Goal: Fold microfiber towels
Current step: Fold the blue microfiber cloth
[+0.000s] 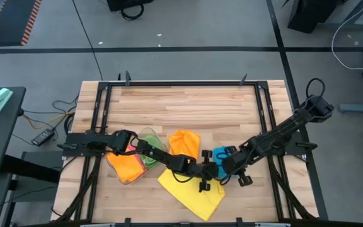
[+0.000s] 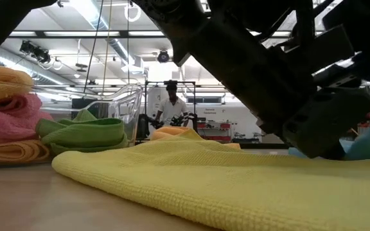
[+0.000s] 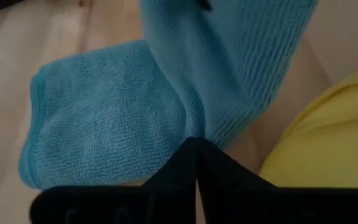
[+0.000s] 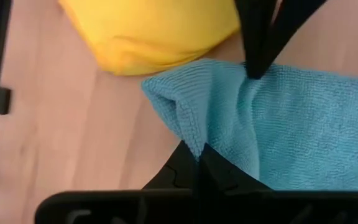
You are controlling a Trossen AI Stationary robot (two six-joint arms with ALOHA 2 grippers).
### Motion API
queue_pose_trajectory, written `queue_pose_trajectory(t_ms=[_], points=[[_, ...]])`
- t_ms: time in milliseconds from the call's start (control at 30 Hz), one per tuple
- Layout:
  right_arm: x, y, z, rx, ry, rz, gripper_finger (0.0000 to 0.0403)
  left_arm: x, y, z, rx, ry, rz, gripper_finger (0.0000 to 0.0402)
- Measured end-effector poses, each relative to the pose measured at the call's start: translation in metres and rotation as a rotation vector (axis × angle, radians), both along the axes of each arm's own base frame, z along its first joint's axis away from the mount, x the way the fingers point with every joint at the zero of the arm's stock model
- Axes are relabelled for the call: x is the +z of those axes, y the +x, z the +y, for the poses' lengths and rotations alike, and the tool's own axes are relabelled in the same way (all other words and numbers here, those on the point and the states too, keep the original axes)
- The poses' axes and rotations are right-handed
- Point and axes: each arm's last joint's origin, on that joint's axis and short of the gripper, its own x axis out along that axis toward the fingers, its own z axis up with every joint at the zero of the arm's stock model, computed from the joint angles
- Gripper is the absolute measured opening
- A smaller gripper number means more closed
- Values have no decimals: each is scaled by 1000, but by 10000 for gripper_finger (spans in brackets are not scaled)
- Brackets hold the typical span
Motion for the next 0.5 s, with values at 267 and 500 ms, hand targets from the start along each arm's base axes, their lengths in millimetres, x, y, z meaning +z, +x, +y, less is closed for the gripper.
queue_pose_trajectory(t_ms=[267, 500], points=[[0, 10, -22, -14, -15, -11, 6, -4, -1, 2, 14, 14, 24, 9], [-1, 15, -41, -35, 0, 3, 6, -5, -2, 3, 17, 59, 40, 20]])
